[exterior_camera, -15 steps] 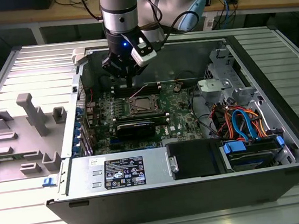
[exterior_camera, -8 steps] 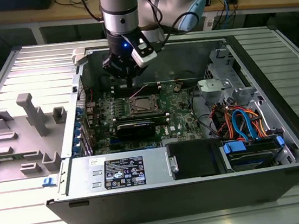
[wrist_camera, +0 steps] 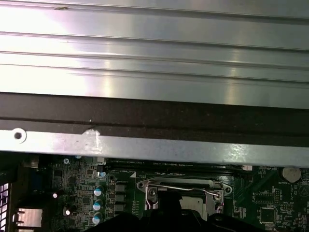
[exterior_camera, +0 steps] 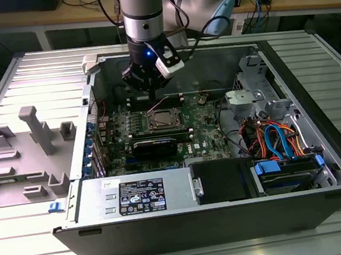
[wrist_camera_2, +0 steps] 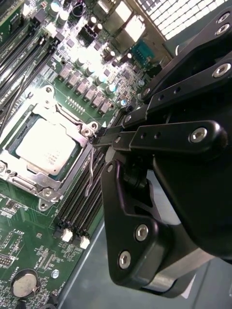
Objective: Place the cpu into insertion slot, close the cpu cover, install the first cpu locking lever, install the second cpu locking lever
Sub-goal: 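Install the first cpu locking lever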
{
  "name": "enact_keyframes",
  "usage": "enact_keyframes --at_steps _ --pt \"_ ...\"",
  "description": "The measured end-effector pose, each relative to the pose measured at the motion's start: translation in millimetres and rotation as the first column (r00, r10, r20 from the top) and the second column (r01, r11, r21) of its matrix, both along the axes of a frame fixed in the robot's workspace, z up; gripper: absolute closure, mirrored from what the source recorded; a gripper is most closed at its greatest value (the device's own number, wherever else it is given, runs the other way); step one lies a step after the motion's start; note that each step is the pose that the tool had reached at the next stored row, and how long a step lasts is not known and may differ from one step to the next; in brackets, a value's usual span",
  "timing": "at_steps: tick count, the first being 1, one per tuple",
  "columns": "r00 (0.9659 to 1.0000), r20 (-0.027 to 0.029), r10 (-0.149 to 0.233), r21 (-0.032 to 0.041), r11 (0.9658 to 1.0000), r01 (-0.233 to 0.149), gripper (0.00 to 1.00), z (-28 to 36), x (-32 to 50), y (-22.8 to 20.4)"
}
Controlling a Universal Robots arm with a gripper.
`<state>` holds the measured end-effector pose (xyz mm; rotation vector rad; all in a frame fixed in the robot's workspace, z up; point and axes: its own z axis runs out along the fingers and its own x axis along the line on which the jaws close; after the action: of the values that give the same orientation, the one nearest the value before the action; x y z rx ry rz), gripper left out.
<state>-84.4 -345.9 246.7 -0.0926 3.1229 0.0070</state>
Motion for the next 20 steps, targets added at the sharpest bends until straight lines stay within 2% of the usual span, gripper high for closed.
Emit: enact_keyframes --at_steps 20 --pt "1.0 -0.0001 0.0 0.0 1.0 0.0 0.89 -4.9 2.5 0.0"
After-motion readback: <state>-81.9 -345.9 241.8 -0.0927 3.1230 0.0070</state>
